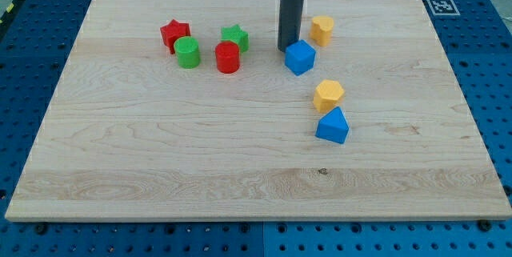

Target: Move the yellow heart closer to blue cube

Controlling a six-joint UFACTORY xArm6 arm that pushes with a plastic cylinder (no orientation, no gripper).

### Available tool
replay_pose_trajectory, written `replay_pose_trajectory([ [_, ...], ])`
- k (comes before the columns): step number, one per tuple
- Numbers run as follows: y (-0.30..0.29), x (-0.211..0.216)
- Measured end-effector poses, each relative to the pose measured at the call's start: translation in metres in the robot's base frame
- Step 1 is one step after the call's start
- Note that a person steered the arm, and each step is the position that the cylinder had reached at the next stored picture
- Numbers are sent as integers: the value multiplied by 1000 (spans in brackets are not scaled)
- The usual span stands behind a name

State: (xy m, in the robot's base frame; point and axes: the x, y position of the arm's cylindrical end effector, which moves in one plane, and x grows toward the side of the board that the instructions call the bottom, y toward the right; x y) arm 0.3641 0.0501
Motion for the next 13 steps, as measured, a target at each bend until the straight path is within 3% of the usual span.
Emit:
replay_pose_trajectory([
  [2,35,41],
  [4,-33,1],
  [5,-46,-50],
  [6,-30,-88],
  [7,12,-90],
  [8,45,-87],
  [12,58,9],
  [13,58,7],
])
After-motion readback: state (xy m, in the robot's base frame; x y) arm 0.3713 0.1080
